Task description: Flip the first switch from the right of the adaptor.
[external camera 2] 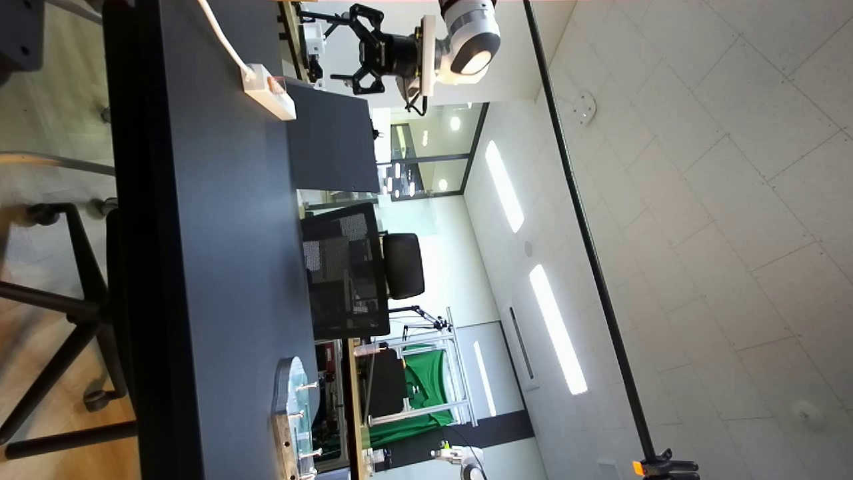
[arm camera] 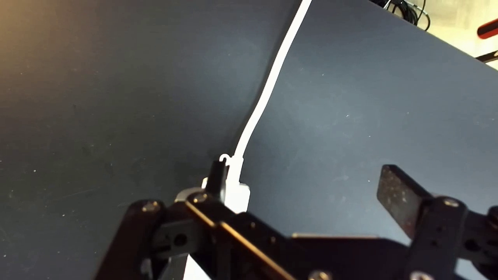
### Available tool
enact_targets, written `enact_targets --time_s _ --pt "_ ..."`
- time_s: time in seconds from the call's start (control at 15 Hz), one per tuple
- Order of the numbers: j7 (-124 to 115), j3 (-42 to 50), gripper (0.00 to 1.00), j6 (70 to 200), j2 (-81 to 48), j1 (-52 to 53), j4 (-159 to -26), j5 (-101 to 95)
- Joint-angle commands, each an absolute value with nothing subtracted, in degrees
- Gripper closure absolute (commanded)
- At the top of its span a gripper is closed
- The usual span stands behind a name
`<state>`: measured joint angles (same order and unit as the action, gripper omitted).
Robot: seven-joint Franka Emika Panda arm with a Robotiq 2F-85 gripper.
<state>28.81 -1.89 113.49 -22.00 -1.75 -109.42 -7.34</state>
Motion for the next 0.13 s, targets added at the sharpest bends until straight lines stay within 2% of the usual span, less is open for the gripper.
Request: enact_targets --time_s 0.0,0.07 --pt "28.8 -2.4 0.00 113.3 -22.0 -2.2 -109.3 -7.5" --pt "28.8 -2.4 0.00 113.3 -22.0 -2.2 -109.3 -7.5"
